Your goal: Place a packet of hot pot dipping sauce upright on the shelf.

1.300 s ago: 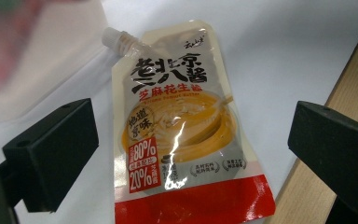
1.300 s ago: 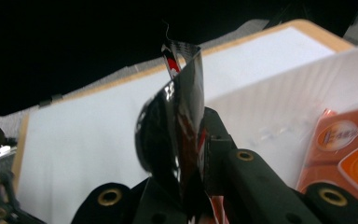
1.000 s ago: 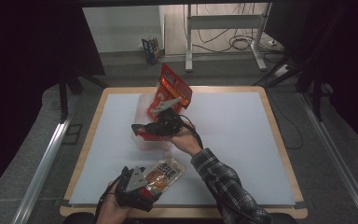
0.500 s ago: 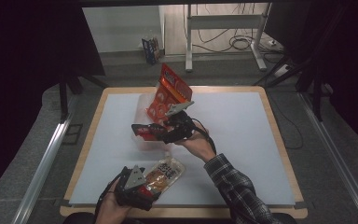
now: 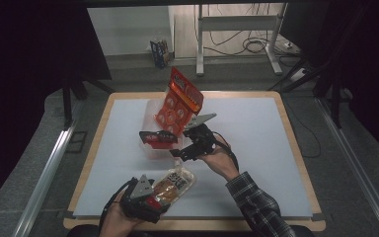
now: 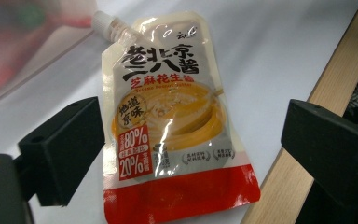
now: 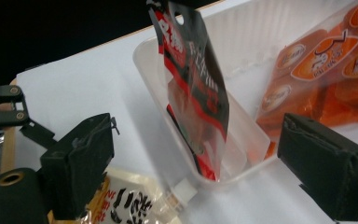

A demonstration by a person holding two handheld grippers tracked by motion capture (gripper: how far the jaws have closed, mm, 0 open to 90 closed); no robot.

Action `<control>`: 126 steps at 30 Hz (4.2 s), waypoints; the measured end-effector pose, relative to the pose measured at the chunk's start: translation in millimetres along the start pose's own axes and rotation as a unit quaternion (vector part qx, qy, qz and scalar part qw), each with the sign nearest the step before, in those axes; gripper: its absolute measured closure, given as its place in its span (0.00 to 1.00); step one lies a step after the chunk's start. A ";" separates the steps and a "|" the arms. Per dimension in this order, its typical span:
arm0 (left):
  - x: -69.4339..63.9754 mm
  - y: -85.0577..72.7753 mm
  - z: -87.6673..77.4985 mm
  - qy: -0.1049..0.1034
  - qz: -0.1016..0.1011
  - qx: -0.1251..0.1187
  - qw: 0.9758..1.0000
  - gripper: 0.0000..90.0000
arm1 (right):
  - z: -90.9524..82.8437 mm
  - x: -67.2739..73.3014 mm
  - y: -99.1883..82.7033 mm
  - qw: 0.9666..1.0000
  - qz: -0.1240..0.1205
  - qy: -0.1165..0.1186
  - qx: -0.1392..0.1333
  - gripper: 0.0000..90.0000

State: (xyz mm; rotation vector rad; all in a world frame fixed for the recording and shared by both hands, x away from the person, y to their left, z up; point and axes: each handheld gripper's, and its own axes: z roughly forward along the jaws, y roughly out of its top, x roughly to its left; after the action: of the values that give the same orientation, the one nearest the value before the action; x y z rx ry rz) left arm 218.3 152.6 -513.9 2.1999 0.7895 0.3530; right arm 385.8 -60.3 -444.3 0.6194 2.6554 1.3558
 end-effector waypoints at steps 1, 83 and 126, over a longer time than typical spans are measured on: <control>0.1 0.0 -0.4 -0.001 0.001 0.001 1.000 0.08 | -1.5 0.4 -1.7 1.000 0.000 0.000 -0.001 0.11; 18.6 -32.9 3.4 -0.034 -0.082 0.045 0.995 1.00 | 35.7 24.4 -87.9 0.982 0.110 0.129 0.082 0.07; 25.1 -25.2 -7.9 0.000 -0.065 0.003 0.998 0.29 | -11.7 44.4 -51.3 0.997 0.029 0.059 0.039 0.96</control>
State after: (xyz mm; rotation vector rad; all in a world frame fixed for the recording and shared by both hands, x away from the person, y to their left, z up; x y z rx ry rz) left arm 223.2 186.3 -527.1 2.1419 0.9295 0.2858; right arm 326.3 -78.3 -473.7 0.6503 2.8167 1.3500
